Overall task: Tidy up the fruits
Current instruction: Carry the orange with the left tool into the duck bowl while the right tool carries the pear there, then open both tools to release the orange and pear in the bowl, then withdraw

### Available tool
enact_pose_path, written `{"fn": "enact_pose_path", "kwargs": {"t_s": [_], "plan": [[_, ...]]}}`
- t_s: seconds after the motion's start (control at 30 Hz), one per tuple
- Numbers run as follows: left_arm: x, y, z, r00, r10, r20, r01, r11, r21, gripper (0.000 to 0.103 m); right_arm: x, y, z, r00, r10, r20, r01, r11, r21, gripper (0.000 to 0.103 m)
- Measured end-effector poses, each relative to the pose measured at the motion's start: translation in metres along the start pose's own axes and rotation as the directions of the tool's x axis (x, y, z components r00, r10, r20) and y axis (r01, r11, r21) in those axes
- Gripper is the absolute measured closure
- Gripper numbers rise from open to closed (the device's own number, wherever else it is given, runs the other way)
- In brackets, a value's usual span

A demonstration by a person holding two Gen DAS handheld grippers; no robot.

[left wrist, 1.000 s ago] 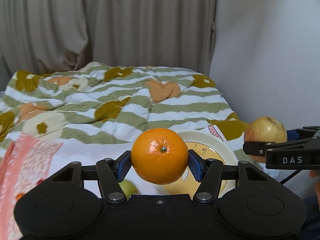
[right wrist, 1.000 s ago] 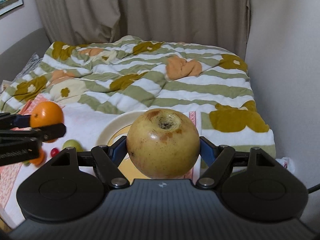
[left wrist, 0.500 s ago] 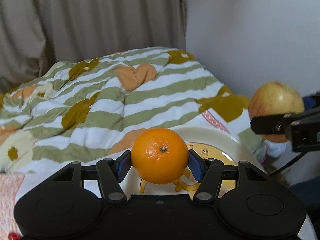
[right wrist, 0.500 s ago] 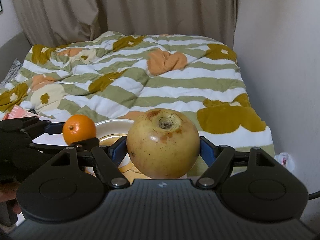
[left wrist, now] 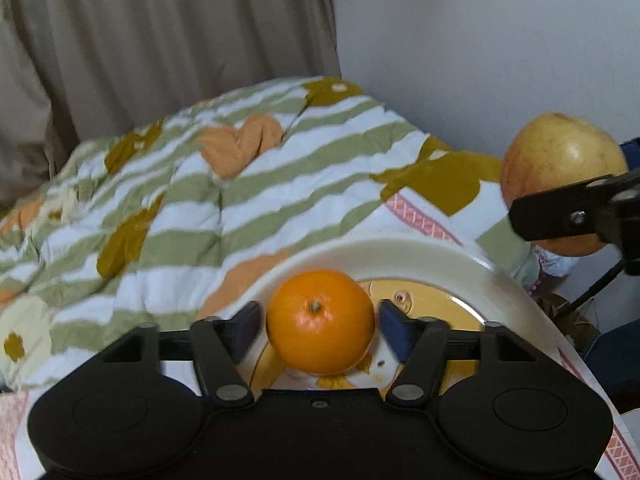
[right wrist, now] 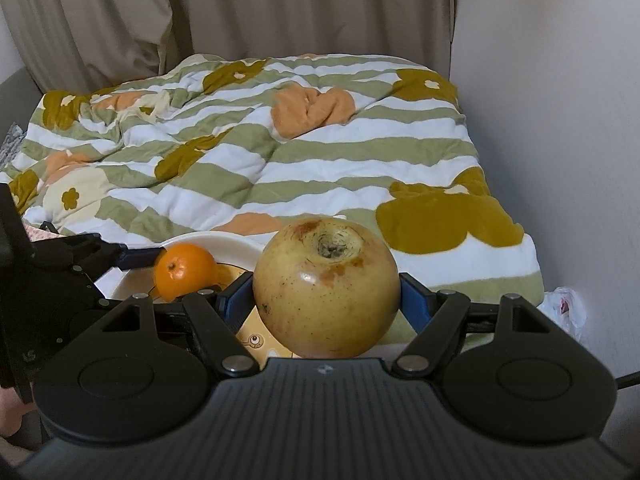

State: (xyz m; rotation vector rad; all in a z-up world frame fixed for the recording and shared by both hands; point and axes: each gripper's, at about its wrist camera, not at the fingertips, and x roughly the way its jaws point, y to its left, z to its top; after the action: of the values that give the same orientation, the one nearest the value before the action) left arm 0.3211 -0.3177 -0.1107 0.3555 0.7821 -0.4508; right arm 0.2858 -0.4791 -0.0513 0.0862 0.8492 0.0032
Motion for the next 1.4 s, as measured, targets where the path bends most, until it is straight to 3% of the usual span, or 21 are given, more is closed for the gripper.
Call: {"fn": "enact_pose_path", "kwargs": {"t_s": [0.07,0.23,0.43,0.77,0.93,1.23,1.4], "plan": [[-0.006,-0.002,0.002,0.999,0.015,0.032,-0.015,1.0,0.019,0.0,-0.001,0.0,0.001,1.0,0.0,0.001,0.0,1.0,0.003,0.012],[-0.02,0.001,0.0,1.0,0.018,0.026,-0.019,1.0,0.024,0.0,-0.007,-0.001,0.005,1.0,0.001,0.018,-0.001,1.0,-0.001,0.012],[-0.046,0.023,-0.007,1.0,-0.001,0.011,0.002,0.996,-0.086,0.0,-0.006,0.005,0.005,0.999,0.028,0.027,-0.027,0.999,-0.042,0.012],[-0.097,0.047,-0.029,1.0,0.018,0.012,-0.014,0.968,-0.249,0.0,0.026,0.049,-0.02,0.997,0.082,0.008,-0.077,0.966,-0.245,0.013],[-0.111,0.056,-0.045,0.998,0.057,-0.009,-0.057,0.956,-0.287,0.0,0.044,0.064,-0.032,0.996,0.089,0.012,-0.08,0.94,-0.333,0.013],[-0.122,0.059,-0.066,0.997,0.077,-0.028,-0.082,0.946,-0.314,0.0,0.057,0.069,-0.047,0.997,0.064,0.033,-0.047,0.921,-0.387,0.012],[-0.13,0.056,-0.071,0.997,0.081,-0.019,-0.083,0.944,-0.319,0.0,0.045,0.079,-0.048,0.993,0.035,0.116,0.02,0.897,-0.441,0.0]]}}
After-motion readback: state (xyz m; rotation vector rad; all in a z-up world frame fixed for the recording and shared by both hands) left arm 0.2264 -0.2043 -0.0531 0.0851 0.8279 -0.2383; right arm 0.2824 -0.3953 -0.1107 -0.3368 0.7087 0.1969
